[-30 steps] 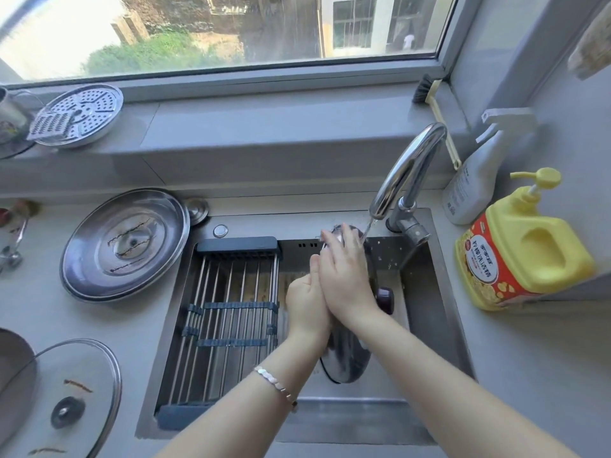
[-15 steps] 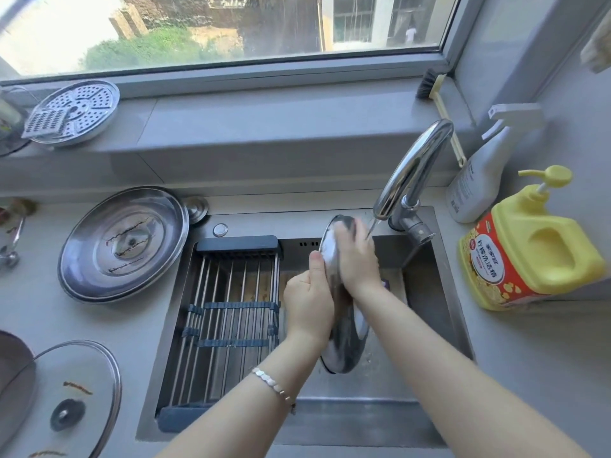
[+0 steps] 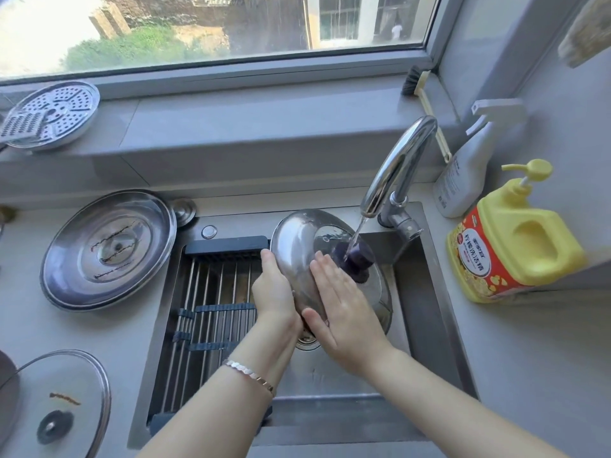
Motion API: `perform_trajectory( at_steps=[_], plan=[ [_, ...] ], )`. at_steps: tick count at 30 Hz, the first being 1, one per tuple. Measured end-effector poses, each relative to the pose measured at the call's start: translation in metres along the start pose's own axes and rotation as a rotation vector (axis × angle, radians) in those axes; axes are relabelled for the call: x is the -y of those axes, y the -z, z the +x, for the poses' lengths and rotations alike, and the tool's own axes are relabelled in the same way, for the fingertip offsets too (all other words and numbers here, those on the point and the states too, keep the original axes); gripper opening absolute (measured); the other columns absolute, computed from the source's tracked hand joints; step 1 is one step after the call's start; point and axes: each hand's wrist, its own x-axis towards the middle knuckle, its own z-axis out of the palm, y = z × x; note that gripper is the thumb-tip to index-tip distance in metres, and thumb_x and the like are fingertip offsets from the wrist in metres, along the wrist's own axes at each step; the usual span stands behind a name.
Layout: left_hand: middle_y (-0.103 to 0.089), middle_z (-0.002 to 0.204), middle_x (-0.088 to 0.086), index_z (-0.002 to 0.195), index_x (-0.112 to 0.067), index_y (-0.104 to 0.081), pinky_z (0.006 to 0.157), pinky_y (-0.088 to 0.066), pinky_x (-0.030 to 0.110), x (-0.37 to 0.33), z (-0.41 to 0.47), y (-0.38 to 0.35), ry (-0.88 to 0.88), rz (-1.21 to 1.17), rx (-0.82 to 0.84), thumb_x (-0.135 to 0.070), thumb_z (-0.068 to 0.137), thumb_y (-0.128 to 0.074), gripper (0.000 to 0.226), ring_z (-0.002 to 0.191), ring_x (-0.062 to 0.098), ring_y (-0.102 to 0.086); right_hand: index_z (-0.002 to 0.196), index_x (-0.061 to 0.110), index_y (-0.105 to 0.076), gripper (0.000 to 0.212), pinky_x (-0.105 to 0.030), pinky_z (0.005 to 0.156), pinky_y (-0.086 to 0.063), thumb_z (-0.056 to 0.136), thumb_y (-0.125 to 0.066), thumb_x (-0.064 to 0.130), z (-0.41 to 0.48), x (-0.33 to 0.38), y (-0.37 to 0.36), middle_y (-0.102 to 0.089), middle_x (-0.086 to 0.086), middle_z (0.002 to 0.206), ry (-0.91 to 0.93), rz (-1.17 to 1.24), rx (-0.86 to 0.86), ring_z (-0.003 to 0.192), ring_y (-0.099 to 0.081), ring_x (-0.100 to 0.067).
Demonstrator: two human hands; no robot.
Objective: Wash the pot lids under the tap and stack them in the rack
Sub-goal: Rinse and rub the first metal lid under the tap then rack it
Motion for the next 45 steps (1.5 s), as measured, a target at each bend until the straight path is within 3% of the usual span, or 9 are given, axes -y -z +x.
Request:
perform_trajectory(
  at_steps=[8, 13, 17, 20, 26, 32, 38, 41, 45],
  plan=[
    [-0.066, 0.079, 0.007, 0.075, -0.007, -0.062, 0.065, -0.052, 0.029, 0.004, -0.017, -0.013, -0.075, -0.019, -0.008, -0.041, 0.095, -0.043, 0.043, 0.073, 0.021, -0.064, 0.148, 0.008, -0.012, 0.059, -0.025, 0.116, 0.004, 0.099, -0.024, 0.039, 0.080, 0.011, 0.033, -0.005, -0.006, 0.157, -0.253, 0.079, 0.088, 0.145, 0.000, -0.012],
    [-0.069, 0.098, 0.010, 0.088, -0.007, -0.064, 0.082, -0.053, 0.034, -0.008, 0.008, -0.003, 0.105, -0.209, -0.162, -0.054, 0.086, -0.048, 0.049, 0.083, 0.026, -0.065, 0.138, 0.002, -0.038, 0.063, -0.032, 0.113, -0.015, 0.099, -0.010, 0.042, 0.011, 0.019, 0.013, -0.036, -0.013, 0.146, 0.087, -0.043, 0.018, 0.138, -0.027, -0.021],
    [-0.064, 0.109, 0.002, 0.108, -0.014, -0.061, 0.082, -0.050, 0.030, -0.014, 0.007, 0.011, 0.084, -0.273, -0.265, -0.050, 0.088, -0.046, 0.044, 0.094, 0.023, -0.060, 0.148, 0.013, -0.008, 0.062, -0.019, 0.114, 0.004, 0.097, -0.014, 0.048, -0.012, -0.030, 0.022, -0.003, 0.003, 0.155, -0.333, 0.137, 0.041, 0.142, 0.001, -0.004],
    [-0.063, 0.094, -0.004, 0.103, -0.017, -0.059, 0.062, -0.048, 0.023, -0.011, 0.001, 0.016, 0.091, -0.311, -0.246, -0.050, 0.090, -0.046, 0.038, 0.080, 0.016, -0.060, 0.148, 0.010, -0.009, 0.052, -0.028, 0.117, 0.002, 0.101, -0.020, 0.030, 0.006, -0.044, 0.032, -0.008, -0.003, 0.157, -0.622, 0.270, 0.000, 0.144, -0.003, -0.010],
    [-0.065, 0.087, -0.002, 0.083, -0.014, -0.062, 0.074, -0.050, 0.027, -0.010, -0.008, 0.007, 0.042, -0.269, -0.265, -0.051, 0.086, -0.048, 0.039, 0.077, 0.017, -0.061, 0.149, 0.010, -0.008, 0.080, -0.024, 0.113, 0.012, 0.081, -0.001, 0.052, -0.001, 0.026, 0.010, 0.000, -0.002, 0.157, -0.293, 0.021, 0.018, 0.143, 0.007, -0.008],
    [-0.059, 0.082, -0.005, 0.091, -0.014, -0.055, 0.073, -0.043, 0.024, -0.005, -0.028, 0.007, -0.034, -0.194, -0.308, -0.049, 0.092, -0.042, 0.038, 0.077, 0.017, -0.057, 0.146, 0.005, -0.023, 0.058, -0.035, 0.118, -0.006, 0.097, -0.025, 0.038, 0.032, -0.025, 0.009, -0.014, -0.012, 0.156, -0.786, 0.305, 0.058, 0.144, -0.008, -0.020],
    [-0.062, 0.093, 0.006, 0.088, -0.009, -0.058, 0.072, -0.042, 0.029, -0.003, -0.021, 0.005, 0.143, -0.243, -0.340, -0.052, 0.091, -0.041, 0.046, 0.084, 0.025, -0.058, 0.136, 0.006, -0.044, 0.062, -0.027, 0.112, -0.013, 0.088, -0.020, 0.037, 0.000, 0.035, -0.006, -0.041, -0.008, 0.144, -0.198, 0.134, -0.120, 0.136, -0.035, -0.018],
    [-0.063, 0.111, 0.006, 0.112, -0.009, -0.060, 0.074, -0.041, 0.027, 0.000, -0.018, 0.005, 0.266, -0.366, -0.345, -0.052, 0.090, -0.041, 0.051, 0.094, 0.028, -0.056, 0.113, 0.011, -0.067, 0.044, -0.032, 0.102, -0.033, 0.087, -0.038, 0.032, 0.007, 0.005, 0.001, -0.064, -0.006, 0.122, -0.128, 0.056, -0.265, 0.117, -0.057, -0.022],
    [-0.061, 0.089, -0.001, 0.076, -0.010, -0.056, 0.060, -0.041, 0.024, 0.006, -0.014, 0.002, 0.305, -0.415, -0.384, -0.040, 0.095, -0.036, 0.040, 0.086, 0.021, -0.053, 0.091, 0.010, -0.075, 0.036, -0.028, 0.101, -0.036, 0.081, -0.043, 0.023, 0.011, -0.027, 0.019, -0.072, -0.004, 0.100, -0.178, 0.184, -0.466, 0.104, -0.061, -0.015]
  ],
)
